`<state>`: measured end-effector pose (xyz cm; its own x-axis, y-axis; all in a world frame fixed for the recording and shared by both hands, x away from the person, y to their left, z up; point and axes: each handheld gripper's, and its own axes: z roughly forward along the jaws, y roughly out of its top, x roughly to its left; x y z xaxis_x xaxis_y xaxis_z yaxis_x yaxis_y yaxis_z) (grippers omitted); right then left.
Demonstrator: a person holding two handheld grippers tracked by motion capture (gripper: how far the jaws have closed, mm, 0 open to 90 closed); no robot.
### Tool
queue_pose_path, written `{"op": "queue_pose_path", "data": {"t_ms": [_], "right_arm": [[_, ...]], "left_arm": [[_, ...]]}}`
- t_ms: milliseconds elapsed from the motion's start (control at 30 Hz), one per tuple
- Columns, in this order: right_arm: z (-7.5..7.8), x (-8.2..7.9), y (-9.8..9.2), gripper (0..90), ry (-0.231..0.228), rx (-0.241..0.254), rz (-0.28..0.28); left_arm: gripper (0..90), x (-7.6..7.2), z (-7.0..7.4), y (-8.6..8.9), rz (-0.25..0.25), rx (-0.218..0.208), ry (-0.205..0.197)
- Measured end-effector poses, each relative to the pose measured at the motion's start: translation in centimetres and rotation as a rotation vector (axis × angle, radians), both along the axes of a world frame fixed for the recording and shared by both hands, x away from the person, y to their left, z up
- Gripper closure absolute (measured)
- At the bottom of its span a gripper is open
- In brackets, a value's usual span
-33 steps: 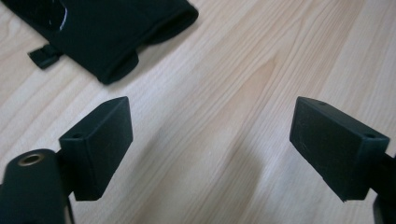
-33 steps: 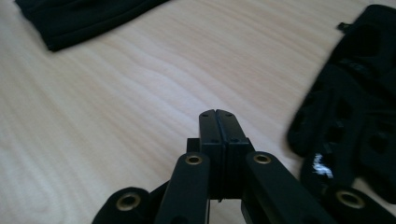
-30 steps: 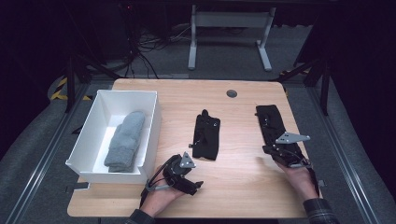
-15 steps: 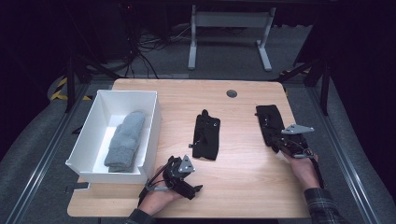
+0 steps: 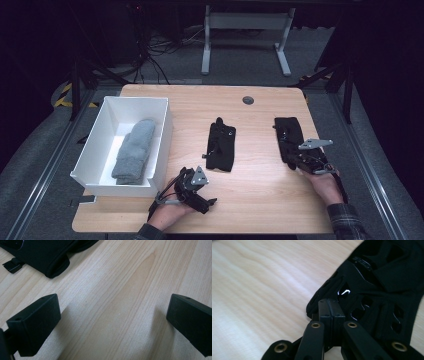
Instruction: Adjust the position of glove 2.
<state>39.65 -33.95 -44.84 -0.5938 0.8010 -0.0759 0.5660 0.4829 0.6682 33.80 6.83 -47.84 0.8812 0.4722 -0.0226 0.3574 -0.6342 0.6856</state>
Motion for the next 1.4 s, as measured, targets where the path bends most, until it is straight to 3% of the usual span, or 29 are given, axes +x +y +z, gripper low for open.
{"op": "queue_pose_path", "data": {"t_ms": [300, 700, 1100, 1233, 1400], "right_arm": [[-0.1, -1.8, 2.4, 90.0, 0.031, 0.033, 0.116], [-0.2, -3.8, 8.3, 90.0, 0.060, 0.036, 0.315], [-0.4, -5.2, 12.4, 90.0, 0.068, 0.046, 0.448], [0.1, -5.2, 12.5, 90.0, 0.038, 0.058, 0.462], [1.4, -3.2, 9.8, 90.0, -0.023, 0.052, 0.362]], "left_arm": [[0.0, 0.0, 0.0, 0.0, -0.001, 0.001, -0.001], [0.1, 0.0, 0.0, 0.0, -0.005, -0.002, -0.002], [0.1, 0.0, 0.0, 0.0, -0.005, -0.002, -0.001], [0.1, 0.0, 0.0, 0.0, -0.005, -0.002, -0.002], [0.1, 0.0, 0.0, 0.0, -0.005, -0.004, -0.001]]}}
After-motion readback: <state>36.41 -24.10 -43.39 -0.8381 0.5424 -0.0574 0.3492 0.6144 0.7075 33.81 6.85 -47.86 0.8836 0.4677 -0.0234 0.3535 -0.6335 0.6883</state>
